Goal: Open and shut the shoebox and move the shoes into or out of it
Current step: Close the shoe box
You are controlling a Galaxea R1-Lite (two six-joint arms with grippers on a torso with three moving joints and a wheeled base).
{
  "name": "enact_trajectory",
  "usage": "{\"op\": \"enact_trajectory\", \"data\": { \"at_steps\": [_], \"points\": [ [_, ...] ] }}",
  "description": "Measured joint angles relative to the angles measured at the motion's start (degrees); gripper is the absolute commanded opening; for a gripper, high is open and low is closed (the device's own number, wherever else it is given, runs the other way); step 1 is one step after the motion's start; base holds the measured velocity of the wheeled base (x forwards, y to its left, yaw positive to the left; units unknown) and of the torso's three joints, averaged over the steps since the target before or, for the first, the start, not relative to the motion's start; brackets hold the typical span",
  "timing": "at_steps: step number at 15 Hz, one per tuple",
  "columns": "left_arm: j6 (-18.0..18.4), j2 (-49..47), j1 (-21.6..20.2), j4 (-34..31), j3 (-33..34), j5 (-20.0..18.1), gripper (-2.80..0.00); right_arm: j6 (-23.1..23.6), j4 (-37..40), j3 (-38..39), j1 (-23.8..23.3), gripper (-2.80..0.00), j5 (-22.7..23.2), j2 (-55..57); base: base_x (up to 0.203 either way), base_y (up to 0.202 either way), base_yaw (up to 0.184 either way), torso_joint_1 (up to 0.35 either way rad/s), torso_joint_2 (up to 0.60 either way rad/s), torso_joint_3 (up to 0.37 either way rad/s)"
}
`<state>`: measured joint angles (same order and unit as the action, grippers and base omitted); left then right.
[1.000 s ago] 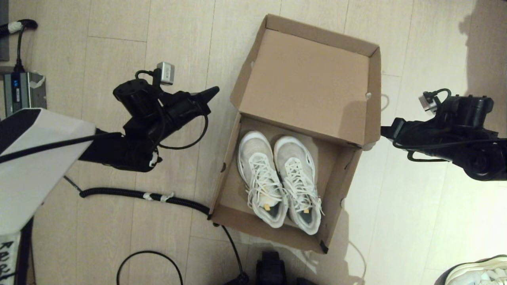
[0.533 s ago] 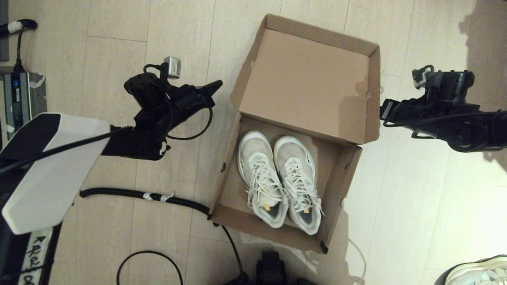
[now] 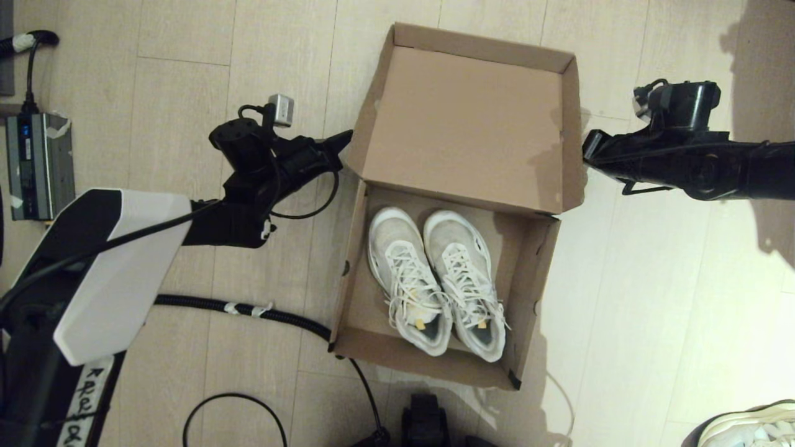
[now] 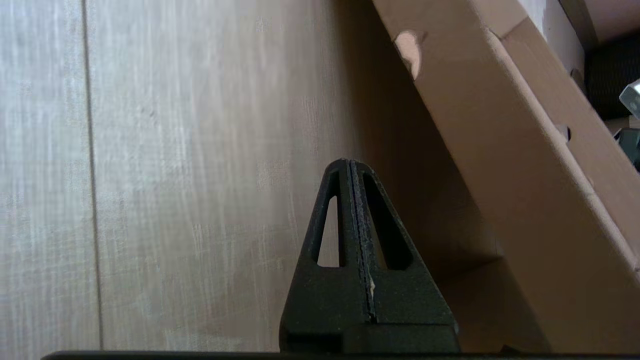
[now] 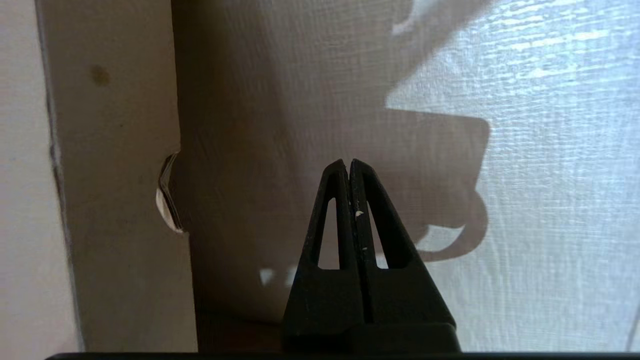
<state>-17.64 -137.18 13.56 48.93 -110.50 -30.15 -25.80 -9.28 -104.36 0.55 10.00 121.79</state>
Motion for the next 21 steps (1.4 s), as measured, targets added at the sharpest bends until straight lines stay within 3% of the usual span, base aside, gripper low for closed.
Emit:
{"op": "enact_trajectory", "data": {
  "at_steps": [9,13,21],
  "points": [
    [0.00,-0.22,-0.23,0.16,-0.06,0.11,-2.80,-1.67,3.70,-3.92,-2.78,-2.80,2.23,0.29,0.000,0.000,0.000,0.000,0.00,0.000],
    [0.00,-0.17,-0.46,0.49,-0.06,0.16,-2.80,-8.54,6.45,-7.51,-2.28,-2.80,9.73,0.37,0.000,0.000,0.000,0.000,0.00,0.000],
    [0.00,0.20,-1.02,0.65,-0.06,0.16,-2.80,-10.28,1.60,-7.77,0.30,-2.80,13.00,2.87,0.000,0.000,0.000,0.000,0.00,0.000]
  ]
}}
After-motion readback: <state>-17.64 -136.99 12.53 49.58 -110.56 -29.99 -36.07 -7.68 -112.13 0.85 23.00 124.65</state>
